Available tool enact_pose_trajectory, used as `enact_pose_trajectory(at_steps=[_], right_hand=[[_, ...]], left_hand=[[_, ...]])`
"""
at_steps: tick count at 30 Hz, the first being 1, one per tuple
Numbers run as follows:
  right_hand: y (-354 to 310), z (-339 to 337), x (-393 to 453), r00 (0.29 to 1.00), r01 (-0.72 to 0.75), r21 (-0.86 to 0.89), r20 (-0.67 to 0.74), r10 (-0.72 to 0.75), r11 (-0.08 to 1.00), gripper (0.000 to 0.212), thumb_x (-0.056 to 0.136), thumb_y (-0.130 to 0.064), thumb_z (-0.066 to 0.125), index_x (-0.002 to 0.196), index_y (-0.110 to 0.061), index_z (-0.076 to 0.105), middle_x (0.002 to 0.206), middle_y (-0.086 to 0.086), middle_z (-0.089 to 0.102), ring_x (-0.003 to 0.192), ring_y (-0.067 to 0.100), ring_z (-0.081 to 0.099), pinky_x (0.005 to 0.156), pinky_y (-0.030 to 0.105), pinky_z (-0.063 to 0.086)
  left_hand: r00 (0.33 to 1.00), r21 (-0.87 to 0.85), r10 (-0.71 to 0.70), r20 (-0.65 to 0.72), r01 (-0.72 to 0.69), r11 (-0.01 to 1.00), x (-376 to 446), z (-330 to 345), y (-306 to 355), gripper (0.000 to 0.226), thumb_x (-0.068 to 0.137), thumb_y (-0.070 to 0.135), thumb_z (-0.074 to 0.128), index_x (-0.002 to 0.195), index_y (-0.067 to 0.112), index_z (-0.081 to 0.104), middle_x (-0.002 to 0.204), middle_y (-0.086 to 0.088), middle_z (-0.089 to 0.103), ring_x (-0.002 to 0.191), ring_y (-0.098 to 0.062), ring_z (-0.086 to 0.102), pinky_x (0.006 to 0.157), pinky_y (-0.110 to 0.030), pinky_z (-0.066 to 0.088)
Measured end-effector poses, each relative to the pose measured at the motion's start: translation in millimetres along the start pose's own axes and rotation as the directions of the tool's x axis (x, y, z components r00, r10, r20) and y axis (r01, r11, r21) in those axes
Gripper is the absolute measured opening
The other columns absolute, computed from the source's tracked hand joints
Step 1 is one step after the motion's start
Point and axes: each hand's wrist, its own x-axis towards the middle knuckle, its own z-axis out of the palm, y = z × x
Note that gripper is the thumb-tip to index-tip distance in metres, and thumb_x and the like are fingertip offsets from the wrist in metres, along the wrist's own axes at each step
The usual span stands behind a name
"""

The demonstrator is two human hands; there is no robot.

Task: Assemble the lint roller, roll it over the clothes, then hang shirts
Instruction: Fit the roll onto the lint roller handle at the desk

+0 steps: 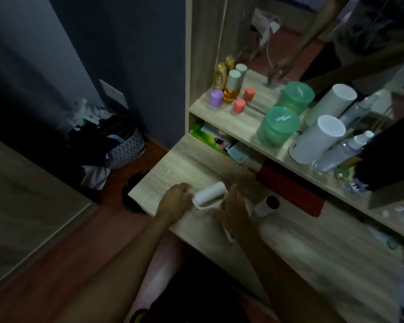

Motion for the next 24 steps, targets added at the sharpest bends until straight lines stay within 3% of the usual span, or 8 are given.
enact_pose_trajectory(at_steps=[2,4,8,10,15,17,21,24], right_hand=[[8.2,8.4,5.6,0.999,-0.042,0.024,0.02,0.041,0.999,0.087,0.087,-0.052,0.057,0.147,-0.001,0.021,0.141,0.018,0.041,0.127,0.03,0.045,0.103,0.034,0.036],[8.6,11.4,3.8,0.995,-0.069,-0.012,0.074,0.069,0.998,0.088,0.087,-0.041,0.063,0.149,0.0,0.017,0.144,0.015,0.038,0.128,0.025,0.043,0.1,0.028,0.035],[7.6,14.6,5.3,0.992,-0.109,0.084,0.074,0.103,0.99,0.089,0.087,-0.031,0.065,0.152,-0.006,0.01,0.145,0.009,0.036,0.127,0.02,0.044,0.091,0.022,0.037],[7.5,18.0,6.0,0.99,-0.123,0.119,0.078,0.114,0.985,0.089,0.087,-0.03,0.065,0.152,-0.007,0.009,0.144,0.008,0.036,0.125,0.02,0.046,0.087,0.02,0.035],[-0.6,20.5,2.7,0.99,-0.143,0.15,0.027,0.14,0.978,0.088,0.085,-0.033,0.067,0.151,-0.005,0.015,0.146,0.01,0.034,0.128,0.023,0.045,0.095,0.026,0.039],[-4.2,19.2,1.2,0.99,-0.132,0.145,-0.037,0.139,0.981,0.088,0.087,-0.037,0.064,0.151,-0.005,0.012,0.155,0.011,0.021,0.137,0.025,0.035,0.105,0.031,0.036],[-8.4,13.2,14.9,0.97,0.107,-0.031,-0.217,-0.111,0.994,0.073,0.091,-0.028,0.059,0.15,-0.008,0.022,0.158,0.014,0.016,0.144,0.027,0.023,0.117,0.047,0.022],[-11.8,7.8,39.9,0.959,0.261,-0.188,-0.065,-0.277,0.947,0.072,0.086,-0.022,0.064,0.148,-0.015,0.028,0.158,0.012,0.018,0.146,0.029,0.014,0.118,0.05,0.012]], left_hand=[[0.999,-0.03,-0.051,0.009,0.051,0.998,5.4,6.4,3.6,0.044,0.091,0.025,0.055,0.133,0.011,0.052,0.127,-0.012,0.059,0.112,-0.027,0.057,0.092,-0.032,0.044],[0.994,-0.059,-0.11,0.014,0.111,0.992,5.1,10.0,6.8,0.045,0.088,0.021,0.058,0.132,0.012,0.054,0.127,-0.011,0.061,0.114,-0.026,0.058,0.093,-0.031,0.044],[0.99,-0.135,-0.138,-0.006,0.136,0.981,5.9,17.2,7.9,0.031,0.085,0.015,0.06,0.115,0.009,0.065,0.108,-0.009,0.068,0.1,-0.024,0.064,0.076,-0.021,0.042],[0.99,-0.175,-0.144,-0.01,0.14,0.975,7.2,18.9,7.6,0.033,0.085,0.014,0.062,0.117,0.009,0.063,0.11,-0.006,0.067,0.098,-0.019,0.062,0.077,-0.02,0.041],[0.987,-0.248,-0.158,0.003,0.154,0.956,15.8,17.8,2.8,0.036,0.083,0.015,0.066,0.118,0.008,0.062,0.109,-0.008,0.067,0.101,-0.023,0.063,0.082,-0.026,0.047],[0.986,-0.282,-0.166,0.007,0.161,0.946,19.0,17.3,0.1,0.035,0.084,0.015,0.064,0.119,0.009,0.062,0.108,-0.007,0.067,0.1,-0.021,0.062,0.082,-0.026,0.047],[0.983,-0.346,-0.181,0.04,0.184,0.92,23.0,11.9,-6.2,0.037,0.086,0.018,0.065,0.122,0.012,0.061,0.114,-0.003,0.065,0.103,-0.016,0.059,0.088,-0.024,0.045],[0.979,-0.416,-0.179,0.096,0.203,0.887,23.4,8.2,-16.1,0.039,0.085,0.017,0.066,0.123,0.014,0.063,0.117,-0.002,0.067,0.107,-0.015,0.062,0.093,-0.027,0.049]])
